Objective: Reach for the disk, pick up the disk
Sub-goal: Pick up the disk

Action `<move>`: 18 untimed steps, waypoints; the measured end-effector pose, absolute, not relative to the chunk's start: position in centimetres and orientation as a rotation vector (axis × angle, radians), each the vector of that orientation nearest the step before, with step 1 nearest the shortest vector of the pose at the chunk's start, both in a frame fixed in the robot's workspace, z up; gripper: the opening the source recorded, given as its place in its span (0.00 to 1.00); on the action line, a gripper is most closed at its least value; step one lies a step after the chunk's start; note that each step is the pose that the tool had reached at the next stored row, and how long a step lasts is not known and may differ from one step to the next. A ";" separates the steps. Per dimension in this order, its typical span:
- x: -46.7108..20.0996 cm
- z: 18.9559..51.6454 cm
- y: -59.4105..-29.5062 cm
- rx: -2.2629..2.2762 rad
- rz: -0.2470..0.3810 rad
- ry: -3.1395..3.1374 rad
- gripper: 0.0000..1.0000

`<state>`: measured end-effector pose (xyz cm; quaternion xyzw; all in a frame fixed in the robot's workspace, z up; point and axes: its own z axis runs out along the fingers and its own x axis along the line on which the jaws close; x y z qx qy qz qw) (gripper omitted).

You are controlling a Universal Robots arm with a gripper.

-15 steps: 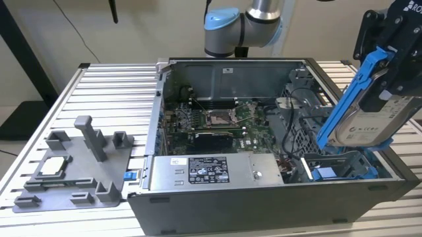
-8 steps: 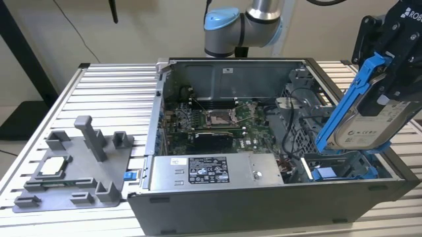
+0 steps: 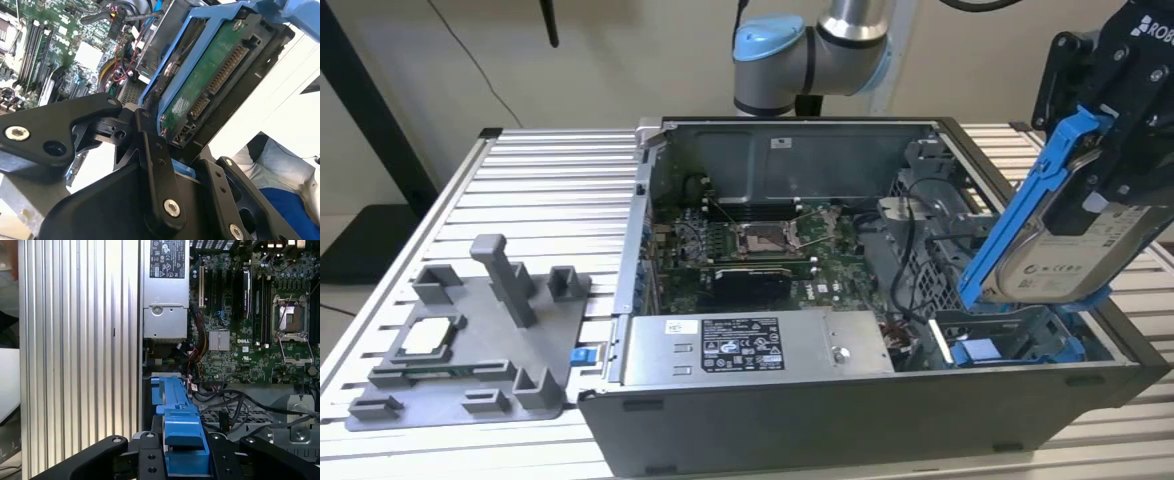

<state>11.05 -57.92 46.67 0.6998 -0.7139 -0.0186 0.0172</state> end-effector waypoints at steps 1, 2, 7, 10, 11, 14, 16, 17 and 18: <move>11.0 46.6 -57.9 2.175 -0.058 -2.219 0.00; 11.0 46.6 -57.9 2.175 -0.058 -2.219 0.00; 11.0 46.0 -58.0 2.175 -0.058 -2.219 0.00; 11.0 45.7 -58.1 2.174 -0.058 -2.219 0.00; 11.1 45.6 -58.2 2.174 -0.057 -2.219 0.00; 11.1 45.5 -58.3 2.175 -0.058 -2.219 0.00; 11.1 45.5 -58.3 2.175 -0.058 -2.219 0.00; 11.1 45.5 -58.3 2.175 -0.058 -2.219 0.00; 11.1 45.5 -58.3 2.175 -0.058 -2.219 0.00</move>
